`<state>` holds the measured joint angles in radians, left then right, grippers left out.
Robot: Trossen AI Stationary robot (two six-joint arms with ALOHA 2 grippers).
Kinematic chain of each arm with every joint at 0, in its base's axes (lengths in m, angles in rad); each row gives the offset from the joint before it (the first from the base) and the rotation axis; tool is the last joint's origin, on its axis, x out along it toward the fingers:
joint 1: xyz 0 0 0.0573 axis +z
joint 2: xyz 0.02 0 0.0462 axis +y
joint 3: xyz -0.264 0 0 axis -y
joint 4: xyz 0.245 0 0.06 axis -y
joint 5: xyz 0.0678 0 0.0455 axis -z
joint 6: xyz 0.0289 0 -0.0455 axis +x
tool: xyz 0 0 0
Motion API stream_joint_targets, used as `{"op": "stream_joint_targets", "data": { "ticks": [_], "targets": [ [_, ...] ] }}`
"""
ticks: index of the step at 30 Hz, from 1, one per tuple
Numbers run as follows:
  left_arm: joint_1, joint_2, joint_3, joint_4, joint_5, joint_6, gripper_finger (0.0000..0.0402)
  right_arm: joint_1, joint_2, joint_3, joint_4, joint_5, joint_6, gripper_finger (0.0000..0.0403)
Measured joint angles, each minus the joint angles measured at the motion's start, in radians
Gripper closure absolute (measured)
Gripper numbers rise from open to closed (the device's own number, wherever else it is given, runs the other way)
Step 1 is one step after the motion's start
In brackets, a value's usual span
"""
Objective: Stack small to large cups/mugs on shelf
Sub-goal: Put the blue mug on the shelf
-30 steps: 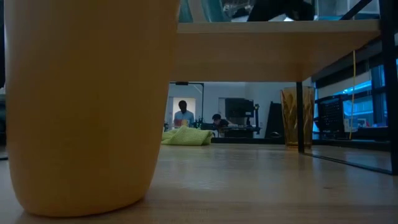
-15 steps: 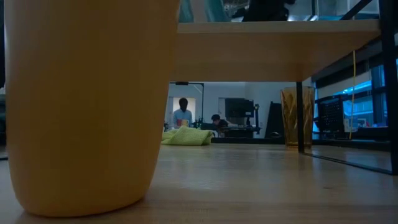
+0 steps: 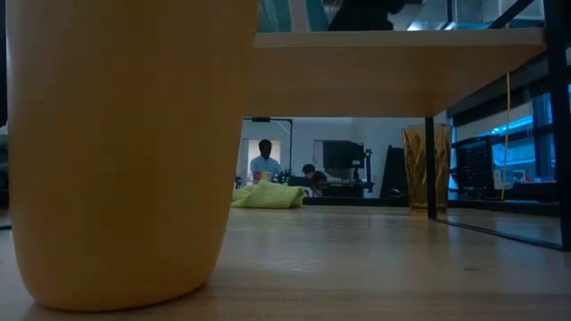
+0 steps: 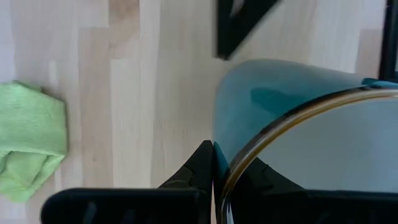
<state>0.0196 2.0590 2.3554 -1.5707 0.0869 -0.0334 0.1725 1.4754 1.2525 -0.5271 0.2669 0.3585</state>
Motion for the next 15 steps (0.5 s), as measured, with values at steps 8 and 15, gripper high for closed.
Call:
{"op": "stream_joint_targets", "data": {
  "ticks": [8,15],
  "targets": [
    [-0.001,0.000,0.000,0.000,0.011,-0.002,0.0383,-0.013,-0.002,-0.100,0.138,0.000,0.054,0.0401],
    [-0.002,-0.003,0.000,0.000,0.035,-0.013,0.0383,-0.020,-0.002,-0.114,0.192,0.000,0.056,0.0401]
  ]
}}
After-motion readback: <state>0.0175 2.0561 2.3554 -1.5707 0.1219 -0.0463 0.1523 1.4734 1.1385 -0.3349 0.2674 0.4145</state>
